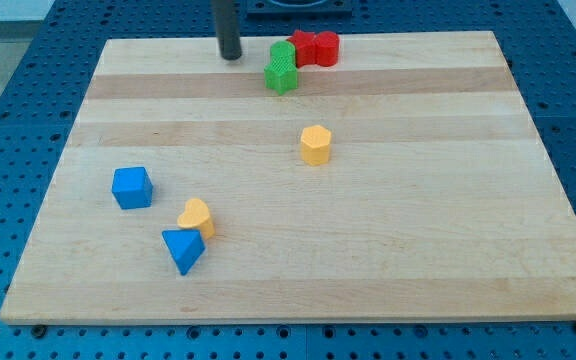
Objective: Move the red star below the green blocks
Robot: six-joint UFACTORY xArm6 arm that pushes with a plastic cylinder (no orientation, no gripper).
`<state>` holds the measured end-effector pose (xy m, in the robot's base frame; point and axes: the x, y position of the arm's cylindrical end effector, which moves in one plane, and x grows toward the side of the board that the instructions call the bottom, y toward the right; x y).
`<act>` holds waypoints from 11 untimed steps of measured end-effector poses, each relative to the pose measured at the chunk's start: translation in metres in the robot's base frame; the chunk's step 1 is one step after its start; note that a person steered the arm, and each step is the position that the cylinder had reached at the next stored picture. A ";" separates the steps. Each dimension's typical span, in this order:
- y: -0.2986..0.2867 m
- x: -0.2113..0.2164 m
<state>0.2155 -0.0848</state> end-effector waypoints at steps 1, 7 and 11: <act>0.046 -0.023; 0.115 0.038; 0.096 0.072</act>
<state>0.2877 0.0107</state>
